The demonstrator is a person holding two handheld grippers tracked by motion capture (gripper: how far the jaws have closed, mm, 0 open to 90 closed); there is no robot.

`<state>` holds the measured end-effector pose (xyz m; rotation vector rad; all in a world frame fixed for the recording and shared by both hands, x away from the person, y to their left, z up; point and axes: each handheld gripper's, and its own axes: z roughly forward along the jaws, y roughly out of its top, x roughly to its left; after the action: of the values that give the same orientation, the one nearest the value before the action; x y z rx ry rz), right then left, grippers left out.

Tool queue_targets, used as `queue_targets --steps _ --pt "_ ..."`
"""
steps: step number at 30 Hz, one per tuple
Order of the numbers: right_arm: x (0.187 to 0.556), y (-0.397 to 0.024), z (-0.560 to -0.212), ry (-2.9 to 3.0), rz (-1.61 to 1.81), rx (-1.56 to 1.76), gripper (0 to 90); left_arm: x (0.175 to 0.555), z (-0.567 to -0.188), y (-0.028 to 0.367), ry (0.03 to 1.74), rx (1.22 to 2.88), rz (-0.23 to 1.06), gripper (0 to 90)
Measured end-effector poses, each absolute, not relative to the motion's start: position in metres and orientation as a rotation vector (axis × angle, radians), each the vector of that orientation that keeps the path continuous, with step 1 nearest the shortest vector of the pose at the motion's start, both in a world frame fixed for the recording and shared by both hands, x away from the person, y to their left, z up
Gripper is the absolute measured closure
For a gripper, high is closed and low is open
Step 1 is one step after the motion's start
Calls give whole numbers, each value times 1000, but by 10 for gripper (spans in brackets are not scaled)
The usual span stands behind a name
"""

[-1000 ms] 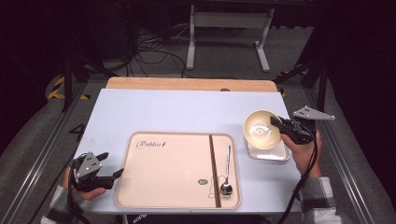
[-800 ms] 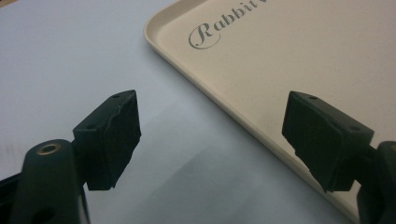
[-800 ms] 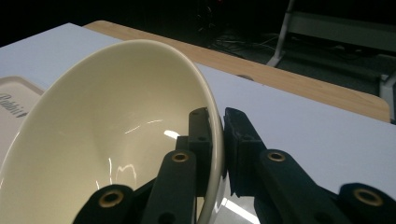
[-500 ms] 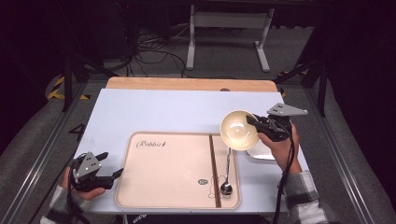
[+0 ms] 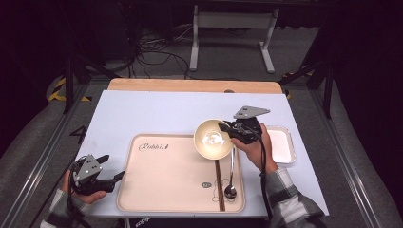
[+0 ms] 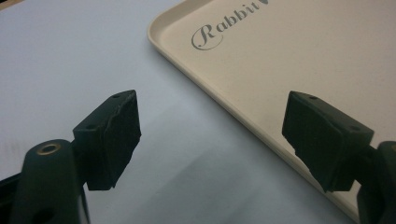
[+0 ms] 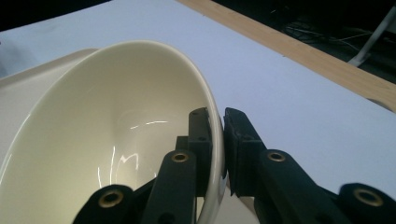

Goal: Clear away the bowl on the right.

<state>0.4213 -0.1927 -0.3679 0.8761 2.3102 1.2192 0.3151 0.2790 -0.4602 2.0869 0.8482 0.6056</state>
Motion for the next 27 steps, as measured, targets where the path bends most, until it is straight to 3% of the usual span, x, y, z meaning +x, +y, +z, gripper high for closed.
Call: queue_targets --steps 13,27 --pt "441 -140 -390 2431 1164 830 816 315 -461 279 845 2093 598 203" --pt "456 -126 -410 2485 1177 902 817 316 -462 278 840 2094 594 202"
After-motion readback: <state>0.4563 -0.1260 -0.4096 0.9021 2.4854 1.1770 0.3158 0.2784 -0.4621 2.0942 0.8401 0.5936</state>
